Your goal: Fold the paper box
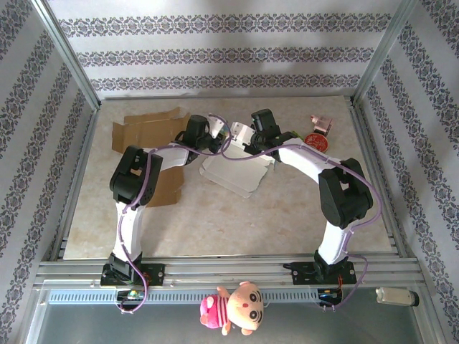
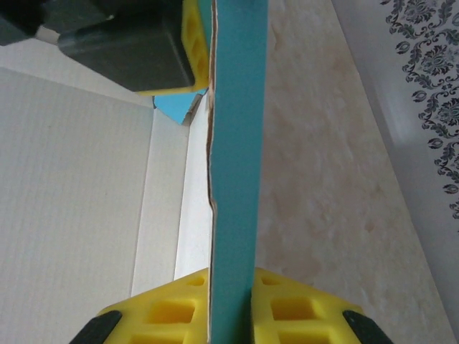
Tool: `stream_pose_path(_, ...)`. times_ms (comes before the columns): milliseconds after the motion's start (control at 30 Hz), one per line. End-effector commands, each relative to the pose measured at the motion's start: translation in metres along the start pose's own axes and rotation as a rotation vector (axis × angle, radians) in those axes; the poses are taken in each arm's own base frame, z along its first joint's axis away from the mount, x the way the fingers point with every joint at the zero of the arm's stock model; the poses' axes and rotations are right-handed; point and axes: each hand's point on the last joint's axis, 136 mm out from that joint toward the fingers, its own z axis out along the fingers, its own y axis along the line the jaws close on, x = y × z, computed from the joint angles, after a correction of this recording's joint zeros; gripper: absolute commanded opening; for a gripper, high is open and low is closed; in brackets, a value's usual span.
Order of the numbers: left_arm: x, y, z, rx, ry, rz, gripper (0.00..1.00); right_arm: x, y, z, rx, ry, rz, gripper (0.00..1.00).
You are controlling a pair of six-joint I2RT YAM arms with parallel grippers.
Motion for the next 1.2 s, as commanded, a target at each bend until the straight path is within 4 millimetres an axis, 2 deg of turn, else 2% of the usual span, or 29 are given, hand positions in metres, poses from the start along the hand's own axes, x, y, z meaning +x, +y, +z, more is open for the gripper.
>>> stream_pose_path(0,0.000,0.016,0.008,-0.100,0.033,-0.014,0.00,-0.004,0.022,0.003,-0.096,-0.013,-0.001,0.16)
stream_pose_path(167,0.002,0.033,0.006,-0.222,0.061,-0.024,0.00,-0.006,0.024,0.003,-0.105,-0.023,0.023,0.17)
stream_pose_path(233,0.004,0.034,0.007,-0.233,0.069,-0.024,0.00,-0.008,0.026,0.002,-0.112,-0.036,0.031,0.17)
stream_pose_path(300,0.004,0.033,0.010,-0.227,0.081,-0.024,0.11,-0.010,0.027,0.001,-0.118,-0.045,0.034,0.17)
stream_pose_path(333,0.004,0.033,0.011,-0.224,0.089,-0.023,0.11,-0.010,0.028,0.001,-0.119,-0.046,0.034,0.17)
stream_pose_path(367,0.003,0.034,0.012,-0.223,0.093,-0.024,0.10,-0.011,0.027,0.001,-0.119,-0.048,0.036,0.17)
stream_pose_path(433,0.003,0.035,0.015,-0.228,0.107,-0.026,0.00,-0.013,0.026,0.000,-0.118,-0.053,0.035,0.17)
stream_pose_path(533,0.005,0.036,0.017,-0.228,0.127,-0.038,0.00,-0.015,0.025,-0.001,-0.115,-0.060,0.038,0.17)
stream_pose_path(600,0.001,0.030,0.013,-0.199,0.118,-0.061,0.00,-0.016,0.024,-0.003,-0.111,-0.061,0.040,0.18)
stream_pose_path(667,-0.005,0.021,0.003,-0.162,0.085,-0.098,0.02,-0.015,0.024,-0.003,-0.108,-0.058,0.033,0.18)
stream_pose_path(733,-0.010,0.013,-0.009,-0.124,0.067,-0.140,0.34,-0.013,0.023,-0.003,-0.104,-0.053,0.023,0.18)
stream_pose_path(767,-0.012,0.007,-0.016,-0.103,0.060,-0.156,0.45,-0.013,0.023,-0.003,-0.103,-0.052,0.014,0.18)
stream_pose_path(833,-0.014,-0.001,-0.032,-0.077,0.042,-0.191,0.56,-0.012,0.021,-0.003,-0.098,-0.050,0.000,0.18)
stream_pose_path(1000,-0.018,-0.015,-0.078,-0.053,0.005,-0.282,0.61,-0.016,0.016,-0.003,-0.093,-0.061,-0.023,0.18)
stream_pose_path(1167,-0.039,-0.018,-0.139,-0.050,-0.065,-0.483,0.63,-0.020,0.017,0.002,-0.116,-0.071,-0.063,0.18)
